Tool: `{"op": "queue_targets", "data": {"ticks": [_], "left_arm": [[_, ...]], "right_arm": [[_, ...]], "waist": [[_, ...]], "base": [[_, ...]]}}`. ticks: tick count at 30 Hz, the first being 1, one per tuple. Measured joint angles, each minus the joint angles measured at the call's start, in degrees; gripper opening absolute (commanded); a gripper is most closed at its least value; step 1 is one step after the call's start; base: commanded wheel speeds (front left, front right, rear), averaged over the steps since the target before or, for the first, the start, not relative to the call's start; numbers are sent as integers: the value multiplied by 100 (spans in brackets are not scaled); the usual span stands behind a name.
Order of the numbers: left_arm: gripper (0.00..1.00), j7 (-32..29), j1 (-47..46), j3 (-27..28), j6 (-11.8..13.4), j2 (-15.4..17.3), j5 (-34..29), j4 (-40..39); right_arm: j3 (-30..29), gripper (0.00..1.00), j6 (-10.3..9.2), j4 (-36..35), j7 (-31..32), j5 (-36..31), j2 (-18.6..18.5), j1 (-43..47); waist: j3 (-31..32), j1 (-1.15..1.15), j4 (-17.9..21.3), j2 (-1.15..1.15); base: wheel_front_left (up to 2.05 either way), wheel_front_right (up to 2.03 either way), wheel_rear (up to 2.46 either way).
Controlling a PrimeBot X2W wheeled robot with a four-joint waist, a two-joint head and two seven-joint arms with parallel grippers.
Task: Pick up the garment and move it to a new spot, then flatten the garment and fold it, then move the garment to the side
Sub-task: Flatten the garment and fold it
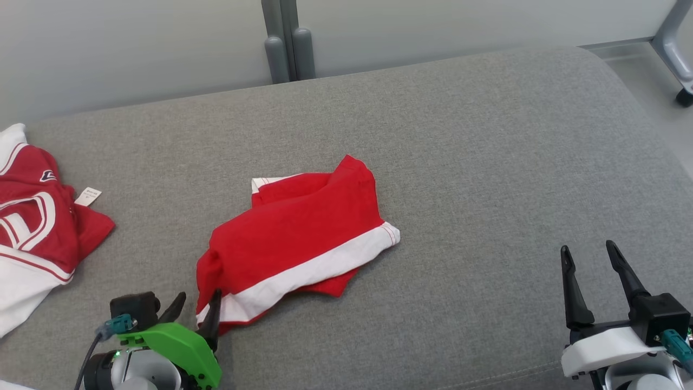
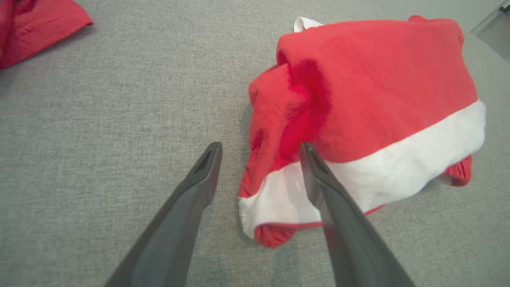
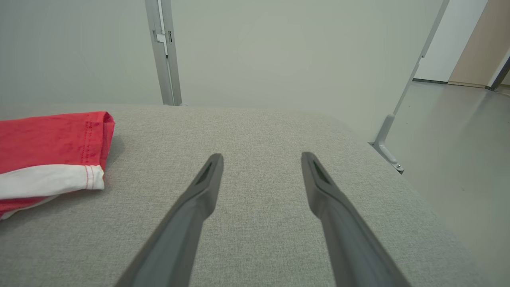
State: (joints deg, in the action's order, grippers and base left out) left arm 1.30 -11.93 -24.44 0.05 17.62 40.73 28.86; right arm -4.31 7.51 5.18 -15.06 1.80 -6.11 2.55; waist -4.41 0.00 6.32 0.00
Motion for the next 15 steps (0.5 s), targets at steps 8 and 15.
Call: {"op": "queue_targets", "data": {"ticks": [8, 15], "left_arm": [[100, 789, 552, 271, 302, 33, -12, -714], [100, 904, 931, 328, 323, 48, 127, -989]], "right_arm": [[-49, 100, 0, -151, 0, -8, -19, 70], [-74, 100, 0, -247, 0, -8, -53, 137]], "waist": [[168, 0, -106, 0], [259, 0, -316, 0]], "base": [[0, 0, 0], [0, 0, 0]]}}
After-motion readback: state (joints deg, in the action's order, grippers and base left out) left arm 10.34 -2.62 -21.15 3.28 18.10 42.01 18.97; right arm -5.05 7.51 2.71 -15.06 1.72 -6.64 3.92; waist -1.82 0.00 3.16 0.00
